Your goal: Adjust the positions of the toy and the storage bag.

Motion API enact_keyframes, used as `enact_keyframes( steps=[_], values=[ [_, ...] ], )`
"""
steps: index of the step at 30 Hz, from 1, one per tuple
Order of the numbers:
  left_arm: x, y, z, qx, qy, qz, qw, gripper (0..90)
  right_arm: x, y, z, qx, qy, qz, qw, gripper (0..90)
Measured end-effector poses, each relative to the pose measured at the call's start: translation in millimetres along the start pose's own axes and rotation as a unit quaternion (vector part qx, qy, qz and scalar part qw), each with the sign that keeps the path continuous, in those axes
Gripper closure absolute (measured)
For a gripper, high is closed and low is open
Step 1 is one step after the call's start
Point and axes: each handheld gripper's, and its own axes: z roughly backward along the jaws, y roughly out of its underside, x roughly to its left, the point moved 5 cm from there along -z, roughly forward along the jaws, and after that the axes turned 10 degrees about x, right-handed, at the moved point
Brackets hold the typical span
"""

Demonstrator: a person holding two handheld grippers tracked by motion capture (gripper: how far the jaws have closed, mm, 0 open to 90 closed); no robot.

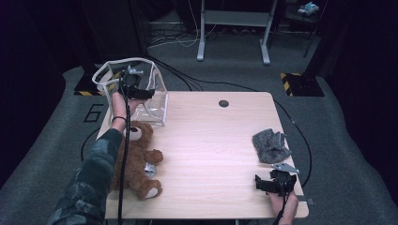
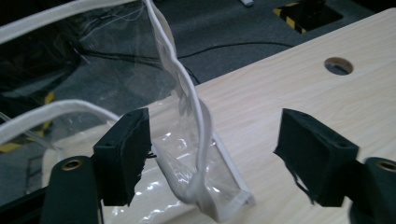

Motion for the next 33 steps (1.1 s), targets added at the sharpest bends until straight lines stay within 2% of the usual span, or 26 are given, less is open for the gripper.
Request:
enact_keyframes(
  steps=[3, 7, 9, 12, 16, 20, 24, 33],
  values=[
    [-0.6, -3.2, -10.8, 0.020, -0.010, -0.002, 0.9998, 38.2, 0.1, 0.1, 0.1, 0.000, 0.000, 0.000, 1.0000, 0.0],
    [-0.5, -2.3, -21.5, 0.039, -0.019, -0.006, 0.9991, 43.2, 0.1, 0.0, 0.0, -0.001, 0.000, 0.000, 1.0000, 0.0],
    [-0.9, -0.4, -26.9, 0.046, -0.016, -0.003, 0.9988, 47.2, 0.2, -0.1, 0.0, -0.001, 0.000, 0.000, 1.0000, 0.0],
    [-1.1, 2.2, -31.8, 0.052, -0.014, -0.003, 0.9985, 52.9, 0.7, 0.0, 0.2, 0.000, 0.000, -0.003, 1.0000, 0.0],
    [-2.1, 5.5, -37.6, 0.052, -0.006, -0.002, 0.9986, 69.6, 0.6, -0.1, 0.0, -0.001, -0.001, -0.001, 1.0000, 0.0],
    [-2.8, 4.9, -38.9, 0.046, -0.002, -0.008, 0.9989, 81.5, 0.5, -0.2, -0.1, -0.002, -0.001, 0.000, 1.0000, 0.0],
    [-4.6, 3.8, -38.8, 0.044, 0.003, -0.016, 0.9989, 86.3, 0.8, 0.1, 0.1, 0.000, 0.000, -0.003, 1.0000, 0.0],
    [-9.7, 1.7, -40.3, 0.036, 0.014, -0.030, 0.9988, 87.2, 0.8, 0.2, 0.2, 0.000, 0.000, -0.003, 1.0000, 0.0]
  ],
)
